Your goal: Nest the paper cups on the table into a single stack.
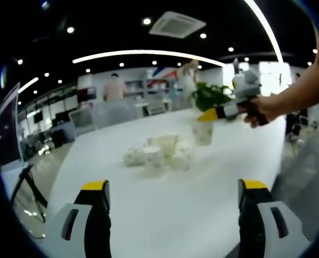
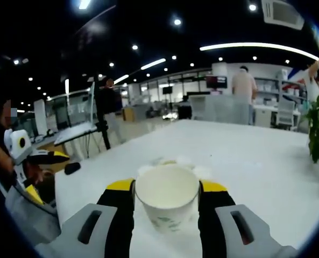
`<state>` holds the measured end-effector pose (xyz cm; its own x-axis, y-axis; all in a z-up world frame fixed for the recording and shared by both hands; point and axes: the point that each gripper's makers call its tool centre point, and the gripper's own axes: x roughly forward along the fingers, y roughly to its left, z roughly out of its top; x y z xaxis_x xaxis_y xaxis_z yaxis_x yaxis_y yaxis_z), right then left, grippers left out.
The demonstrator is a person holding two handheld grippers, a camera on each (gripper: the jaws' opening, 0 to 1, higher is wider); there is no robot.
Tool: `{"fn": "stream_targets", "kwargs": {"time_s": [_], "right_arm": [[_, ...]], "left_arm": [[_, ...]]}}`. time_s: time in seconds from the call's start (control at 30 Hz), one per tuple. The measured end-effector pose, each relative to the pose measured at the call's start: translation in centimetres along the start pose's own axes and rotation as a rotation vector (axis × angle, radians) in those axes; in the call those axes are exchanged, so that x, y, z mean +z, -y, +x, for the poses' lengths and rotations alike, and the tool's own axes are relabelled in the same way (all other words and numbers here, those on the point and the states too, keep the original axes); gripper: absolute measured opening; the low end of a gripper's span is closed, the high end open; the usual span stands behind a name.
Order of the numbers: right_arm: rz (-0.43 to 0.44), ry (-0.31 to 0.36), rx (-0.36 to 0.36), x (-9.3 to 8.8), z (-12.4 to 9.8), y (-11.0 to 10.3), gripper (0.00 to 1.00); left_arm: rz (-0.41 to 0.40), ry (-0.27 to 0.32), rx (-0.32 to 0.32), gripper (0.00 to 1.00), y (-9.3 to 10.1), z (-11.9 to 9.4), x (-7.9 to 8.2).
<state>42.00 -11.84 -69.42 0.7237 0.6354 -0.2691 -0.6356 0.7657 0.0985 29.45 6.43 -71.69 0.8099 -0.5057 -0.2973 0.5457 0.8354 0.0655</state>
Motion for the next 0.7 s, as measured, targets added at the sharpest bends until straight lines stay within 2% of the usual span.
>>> {"fn": "stream_targets", "kwargs": {"time_s": [0.43,0.7], "right_arm": [[0.0,0.008,0.032,-0.4,-0.8,-2.0,0.44],[-0.02,0.009,0.069,-0.7,-1.2,-4.1,0.44]], "left_arm": [[0.005,-0.006,-0.009,0.98,0.3,0.1,-0.1],[0.004,-0.006,-0.007,0.98,0.3,0.1,-0.1]]}}
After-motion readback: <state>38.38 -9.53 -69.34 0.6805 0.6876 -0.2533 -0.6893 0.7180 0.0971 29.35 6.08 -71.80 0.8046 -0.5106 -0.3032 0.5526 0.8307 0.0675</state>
